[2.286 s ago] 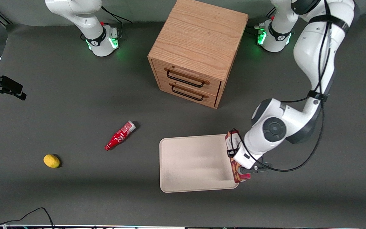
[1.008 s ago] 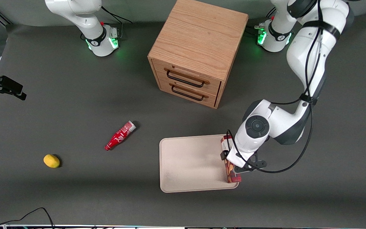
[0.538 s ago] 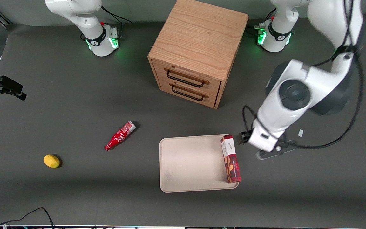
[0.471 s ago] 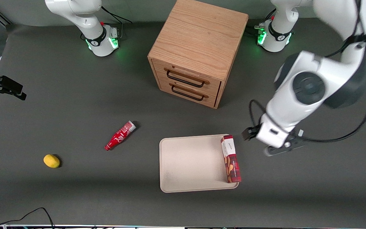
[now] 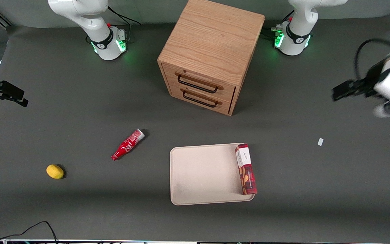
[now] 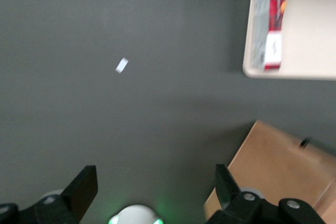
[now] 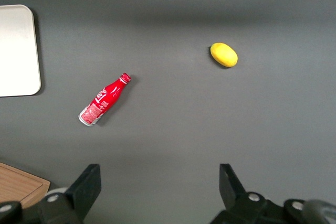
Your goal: Place red cookie box on tray
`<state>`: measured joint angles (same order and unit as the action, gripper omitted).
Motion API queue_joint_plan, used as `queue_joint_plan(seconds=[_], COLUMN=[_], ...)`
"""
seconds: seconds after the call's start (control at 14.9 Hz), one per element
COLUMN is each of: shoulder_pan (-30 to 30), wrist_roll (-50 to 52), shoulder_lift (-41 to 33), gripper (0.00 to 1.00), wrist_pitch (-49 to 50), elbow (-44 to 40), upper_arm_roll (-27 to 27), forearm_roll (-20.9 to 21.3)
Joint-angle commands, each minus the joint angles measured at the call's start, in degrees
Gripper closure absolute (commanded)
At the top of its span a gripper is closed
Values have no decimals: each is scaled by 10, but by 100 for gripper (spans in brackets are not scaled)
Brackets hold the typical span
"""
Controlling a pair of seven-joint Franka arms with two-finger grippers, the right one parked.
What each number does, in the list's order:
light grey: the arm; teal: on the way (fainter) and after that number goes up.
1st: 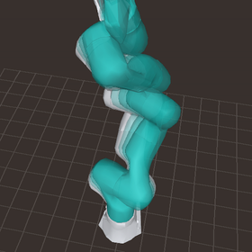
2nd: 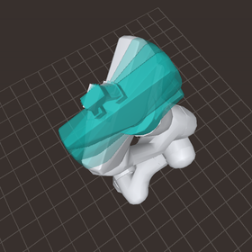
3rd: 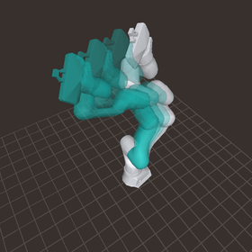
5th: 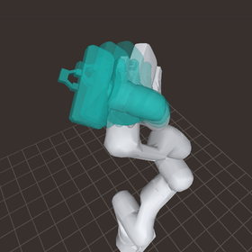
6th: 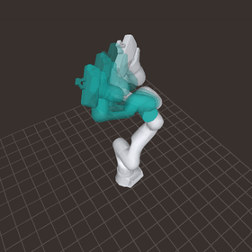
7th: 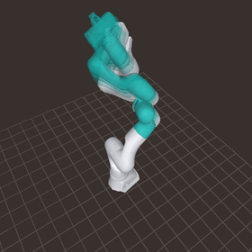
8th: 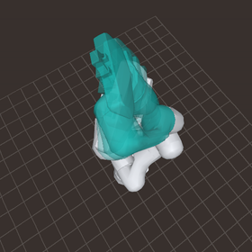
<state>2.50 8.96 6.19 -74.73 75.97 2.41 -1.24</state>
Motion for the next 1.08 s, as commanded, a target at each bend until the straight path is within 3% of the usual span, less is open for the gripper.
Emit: queue_joint_plan(seconds=[0.0, 0.13, 0.47, 0.74, 1.01], shoulder_pan=[5, 6, 6, 8, 8], wrist_roll=[-93, -143, -147, -136, -137], shoulder_lift=[-48, -101, -230, -232, -193], gripper=[0, 0, 0, 0, 0], wrist_pitch=[20, -3, -97, -89, -55], elbow=[59, 137, 322, 311, 248], upper_arm_roll=[-45, -69, -73, -68, -66], forearm_roll=[-8, -4, -1, 16, 19])
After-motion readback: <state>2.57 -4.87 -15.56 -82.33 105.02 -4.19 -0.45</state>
